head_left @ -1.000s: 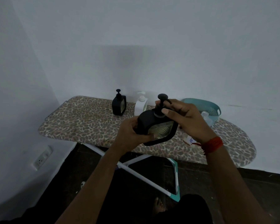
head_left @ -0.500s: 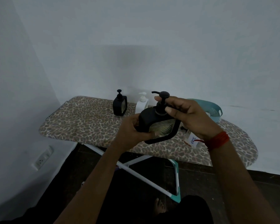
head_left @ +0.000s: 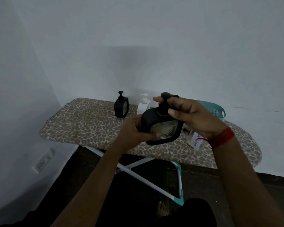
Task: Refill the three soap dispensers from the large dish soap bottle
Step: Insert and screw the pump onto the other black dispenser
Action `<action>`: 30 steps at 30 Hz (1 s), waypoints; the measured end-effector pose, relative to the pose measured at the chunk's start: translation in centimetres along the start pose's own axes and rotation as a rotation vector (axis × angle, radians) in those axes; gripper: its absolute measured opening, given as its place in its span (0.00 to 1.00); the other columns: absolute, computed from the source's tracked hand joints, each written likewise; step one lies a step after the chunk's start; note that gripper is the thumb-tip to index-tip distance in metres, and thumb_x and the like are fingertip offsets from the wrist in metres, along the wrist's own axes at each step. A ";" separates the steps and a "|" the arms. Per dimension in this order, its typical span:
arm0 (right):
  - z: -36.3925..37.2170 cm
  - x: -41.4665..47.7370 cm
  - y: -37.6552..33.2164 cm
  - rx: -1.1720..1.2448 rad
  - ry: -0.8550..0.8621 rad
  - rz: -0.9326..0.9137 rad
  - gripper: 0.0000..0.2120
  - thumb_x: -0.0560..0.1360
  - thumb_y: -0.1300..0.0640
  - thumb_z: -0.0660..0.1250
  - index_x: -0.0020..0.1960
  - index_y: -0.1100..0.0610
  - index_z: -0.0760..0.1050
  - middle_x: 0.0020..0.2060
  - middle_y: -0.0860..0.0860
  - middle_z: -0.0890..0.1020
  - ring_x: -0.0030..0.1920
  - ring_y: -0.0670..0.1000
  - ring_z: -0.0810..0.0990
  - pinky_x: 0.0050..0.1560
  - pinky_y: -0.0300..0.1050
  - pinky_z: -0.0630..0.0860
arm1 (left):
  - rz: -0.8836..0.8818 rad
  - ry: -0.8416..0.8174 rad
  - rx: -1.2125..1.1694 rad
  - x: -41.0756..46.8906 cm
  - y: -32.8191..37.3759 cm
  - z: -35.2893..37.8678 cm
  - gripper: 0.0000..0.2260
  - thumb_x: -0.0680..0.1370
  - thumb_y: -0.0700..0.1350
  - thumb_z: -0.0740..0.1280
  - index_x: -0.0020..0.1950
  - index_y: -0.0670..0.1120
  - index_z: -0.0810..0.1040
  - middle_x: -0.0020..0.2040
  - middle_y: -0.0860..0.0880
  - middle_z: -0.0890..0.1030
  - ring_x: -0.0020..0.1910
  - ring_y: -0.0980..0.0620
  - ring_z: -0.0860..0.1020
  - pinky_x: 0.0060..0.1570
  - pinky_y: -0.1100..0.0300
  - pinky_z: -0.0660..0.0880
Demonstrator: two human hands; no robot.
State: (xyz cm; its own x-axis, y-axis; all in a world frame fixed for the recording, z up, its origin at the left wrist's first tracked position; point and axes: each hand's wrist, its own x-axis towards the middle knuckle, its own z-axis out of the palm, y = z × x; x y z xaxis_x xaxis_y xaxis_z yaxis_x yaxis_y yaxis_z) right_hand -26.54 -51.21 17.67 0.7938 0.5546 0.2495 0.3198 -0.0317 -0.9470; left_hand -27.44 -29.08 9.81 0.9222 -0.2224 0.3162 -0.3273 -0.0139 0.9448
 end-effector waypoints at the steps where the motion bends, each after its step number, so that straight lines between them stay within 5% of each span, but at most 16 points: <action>1: -0.1 0.1 0.0 -0.010 -0.004 -0.010 0.20 0.80 0.67 0.63 0.71 0.68 0.70 0.70 0.55 0.77 0.71 0.52 0.75 0.68 0.48 0.75 | -0.004 -0.015 -0.009 0.2 0.1 -0.1 0.20 0.69 0.38 0.80 0.60 0.42 0.82 0.55 0.41 0.86 0.56 0.40 0.84 0.56 0.36 0.79; 6: 0.9 0.8 0.0 0.034 0.207 -0.064 0.12 0.71 0.67 0.74 0.54 0.65 0.80 0.56 0.61 0.84 0.60 0.58 0.83 0.61 0.53 0.80 | 0.000 0.010 0.037 0.8 0.3 0.0 0.21 0.68 0.37 0.80 0.60 0.37 0.81 0.54 0.40 0.85 0.55 0.42 0.84 0.56 0.39 0.80; 10: 2.1 1.7 0.8 -0.067 0.529 -0.073 0.19 0.62 0.65 0.83 0.37 0.54 0.72 0.48 0.72 0.79 0.54 0.71 0.80 0.54 0.70 0.78 | 0.072 0.088 0.162 1.0 0.3 0.9 0.18 0.69 0.33 0.79 0.57 0.40 0.82 0.50 0.44 0.86 0.49 0.47 0.86 0.49 0.44 0.83; 15: 2.9 2.4 1.7 -0.295 0.666 -0.112 0.22 0.64 0.55 0.83 0.36 0.48 0.68 0.37 0.50 0.80 0.46 0.53 0.83 0.48 0.50 0.82 | 0.112 0.137 0.156 1.0 -0.2 1.8 0.17 0.67 0.38 0.79 0.53 0.50 0.83 0.45 0.41 0.86 0.44 0.40 0.85 0.44 0.39 0.81; 19: 3.5 2.7 2.5 -0.447 0.751 -0.123 0.16 0.67 0.52 0.82 0.40 0.54 0.74 0.40 0.48 0.83 0.43 0.47 0.81 0.47 0.44 0.80 | 0.092 0.133 0.171 1.0 -0.7 2.0 0.15 0.65 0.47 0.79 0.50 0.47 0.83 0.42 0.44 0.85 0.41 0.40 0.84 0.41 0.39 0.81; 23: 3.2 2.3 2.0 -0.422 0.688 -0.075 0.23 0.63 0.50 0.84 0.53 0.53 0.80 0.45 0.41 0.82 0.41 0.38 0.77 0.42 0.28 0.75 | 0.041 0.101 0.126 1.1 -1.4 1.6 0.20 0.67 0.34 0.80 0.57 0.37 0.82 0.50 0.41 0.86 0.49 0.42 0.85 0.49 0.38 0.82; 27: 1.0 1.5 1.4 -0.295 0.286 0.007 0.21 0.68 0.59 0.80 0.60 0.60 0.82 0.49 0.50 0.86 0.50 0.43 0.84 0.52 0.36 0.79 | 0.010 0.017 0.046 1.0 -1.6 0.8 0.22 0.69 0.32 0.79 0.62 0.37 0.81 0.55 0.41 0.86 0.55 0.44 0.85 0.55 0.44 0.82; 30: 0.1 1.1 1.3 -0.183 0.155 -0.019 0.18 0.74 0.66 0.74 0.63 0.64 0.80 0.56 0.54 0.85 0.59 0.49 0.84 0.59 0.42 0.80 | -0.010 0.000 -0.041 1.0 -1.7 0.3 0.22 0.68 0.32 0.79 0.61 0.38 0.81 0.54 0.41 0.86 0.55 0.43 0.85 0.54 0.48 0.82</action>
State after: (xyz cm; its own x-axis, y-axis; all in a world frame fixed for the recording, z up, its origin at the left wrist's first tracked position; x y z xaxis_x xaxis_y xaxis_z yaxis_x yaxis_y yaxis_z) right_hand -25.30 -50.54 16.75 0.8523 0.4223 0.3088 0.4130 -0.1808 -0.8926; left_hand -26.02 -29.59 8.54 0.9253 -0.2225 0.3070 -0.3097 0.0237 0.9505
